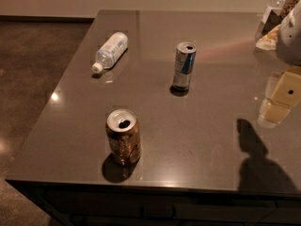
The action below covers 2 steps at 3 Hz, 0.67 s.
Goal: Move redbull can near orange can
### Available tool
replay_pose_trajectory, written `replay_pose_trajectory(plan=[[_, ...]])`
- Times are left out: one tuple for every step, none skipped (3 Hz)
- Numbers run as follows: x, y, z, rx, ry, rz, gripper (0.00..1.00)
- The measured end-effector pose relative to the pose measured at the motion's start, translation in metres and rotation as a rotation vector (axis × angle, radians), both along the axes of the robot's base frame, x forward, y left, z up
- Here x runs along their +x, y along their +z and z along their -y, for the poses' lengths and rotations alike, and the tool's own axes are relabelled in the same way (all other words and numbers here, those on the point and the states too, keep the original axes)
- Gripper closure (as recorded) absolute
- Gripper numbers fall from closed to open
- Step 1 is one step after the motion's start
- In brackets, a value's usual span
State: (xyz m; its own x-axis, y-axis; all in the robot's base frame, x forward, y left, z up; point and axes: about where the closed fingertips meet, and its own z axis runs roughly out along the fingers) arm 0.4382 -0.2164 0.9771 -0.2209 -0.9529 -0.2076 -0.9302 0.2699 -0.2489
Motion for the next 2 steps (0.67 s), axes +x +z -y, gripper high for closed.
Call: replay_pose_trajectory(plan=[[0.0000, 0.0000, 0.0000, 0.000, 0.000, 0.000, 0.00], [0.0089, 0.0020, -0.0027, 0.018, -0.033, 0.010, 0.00]])
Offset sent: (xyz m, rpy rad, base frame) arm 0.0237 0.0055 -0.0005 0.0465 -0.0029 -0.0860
